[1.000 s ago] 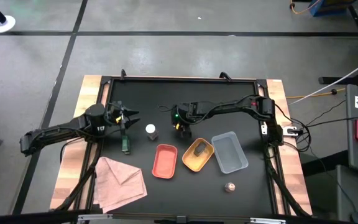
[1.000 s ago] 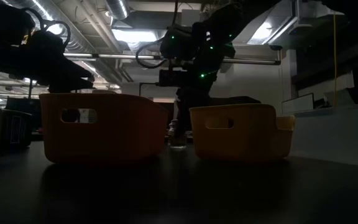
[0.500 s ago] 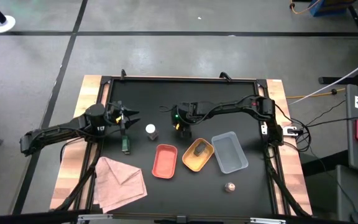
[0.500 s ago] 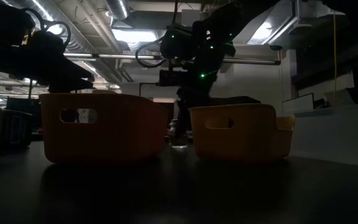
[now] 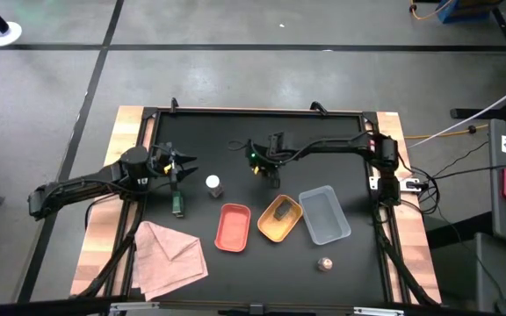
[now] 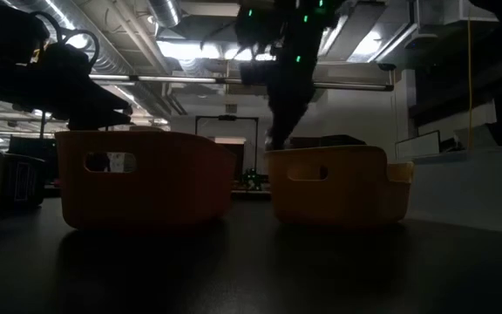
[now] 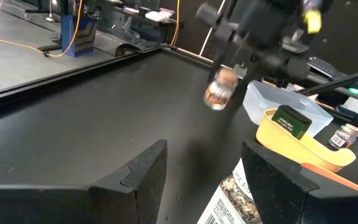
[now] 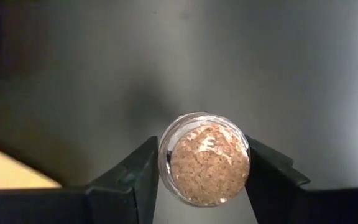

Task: Sort spices by type
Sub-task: Put the top brown spice bottle into the transparent bin

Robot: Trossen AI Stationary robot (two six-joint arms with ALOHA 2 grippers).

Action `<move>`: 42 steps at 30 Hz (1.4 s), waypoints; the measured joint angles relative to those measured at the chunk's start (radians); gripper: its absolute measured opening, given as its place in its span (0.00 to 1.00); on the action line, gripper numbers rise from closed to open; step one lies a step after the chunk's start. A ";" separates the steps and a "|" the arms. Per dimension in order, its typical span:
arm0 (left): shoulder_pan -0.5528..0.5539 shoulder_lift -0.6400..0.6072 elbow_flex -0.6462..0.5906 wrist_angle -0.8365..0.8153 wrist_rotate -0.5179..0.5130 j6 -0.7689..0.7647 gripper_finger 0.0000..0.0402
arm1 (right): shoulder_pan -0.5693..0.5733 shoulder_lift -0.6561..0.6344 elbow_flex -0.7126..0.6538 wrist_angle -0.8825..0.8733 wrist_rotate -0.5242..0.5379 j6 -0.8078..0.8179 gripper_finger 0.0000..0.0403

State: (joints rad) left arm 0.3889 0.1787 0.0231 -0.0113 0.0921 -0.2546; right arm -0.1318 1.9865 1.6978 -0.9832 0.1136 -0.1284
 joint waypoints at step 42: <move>0.000 0.000 0.000 0.000 0.000 0.000 0.49 | 0.637 -0.500 -0.583 -0.274 0.348 1.470 0.47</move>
State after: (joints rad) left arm 0.3889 0.1787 0.0231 -0.0114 0.0921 -0.2546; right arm 0.5048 1.4869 1.1144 -1.2573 0.4618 1.3415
